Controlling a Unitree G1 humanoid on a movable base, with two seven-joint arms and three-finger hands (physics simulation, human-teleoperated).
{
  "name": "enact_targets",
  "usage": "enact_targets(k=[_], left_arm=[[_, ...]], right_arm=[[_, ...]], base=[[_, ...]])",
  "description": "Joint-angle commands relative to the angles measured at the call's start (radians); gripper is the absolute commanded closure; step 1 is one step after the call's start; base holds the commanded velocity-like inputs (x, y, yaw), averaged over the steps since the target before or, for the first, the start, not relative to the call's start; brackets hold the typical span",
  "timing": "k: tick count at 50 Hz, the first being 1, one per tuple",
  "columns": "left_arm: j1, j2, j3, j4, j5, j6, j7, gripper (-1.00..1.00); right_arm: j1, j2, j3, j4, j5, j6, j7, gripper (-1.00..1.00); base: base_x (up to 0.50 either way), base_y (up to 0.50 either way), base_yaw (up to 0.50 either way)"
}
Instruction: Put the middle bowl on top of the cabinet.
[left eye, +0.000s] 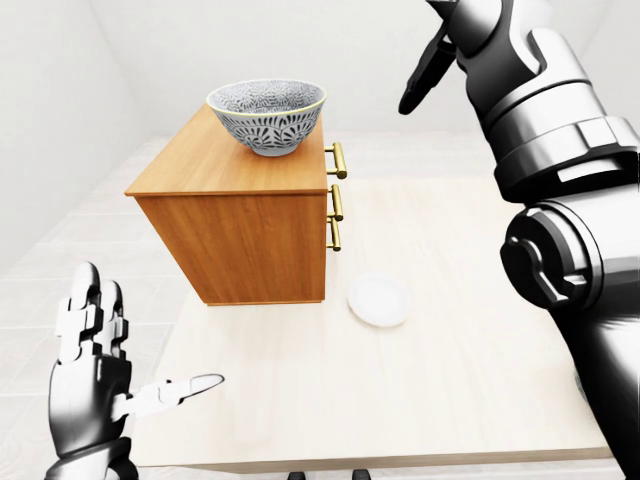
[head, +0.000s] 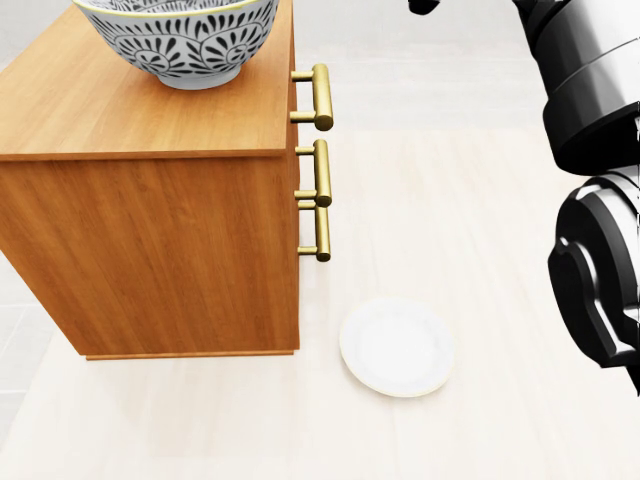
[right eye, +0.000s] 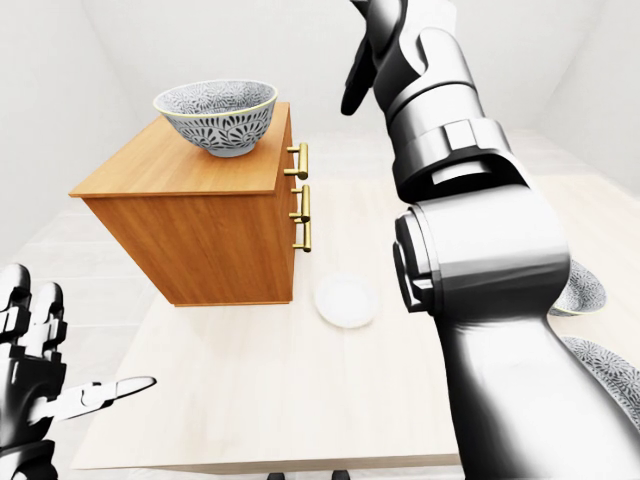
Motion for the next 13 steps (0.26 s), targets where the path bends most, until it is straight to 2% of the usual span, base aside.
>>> enact_targets(k=[1,13], left_arm=[[-0.011,0.002,-0.015,0.000,-0.009,0.002,-0.007,-1.00],[-0.011,0.001,-0.045,-0.007,0.018,0.006,0.005,-1.00]], right_arm=[[-0.051,-0.068,-0.002,-0.007,-0.024,0.000,0.023,-1.00],[-0.048,-0.099,-0.011,-0.008,-0.039,0.000,0.017,-1.00]], base=[[0.00,0.00,0.00],[0.00,0.00,0.00]])
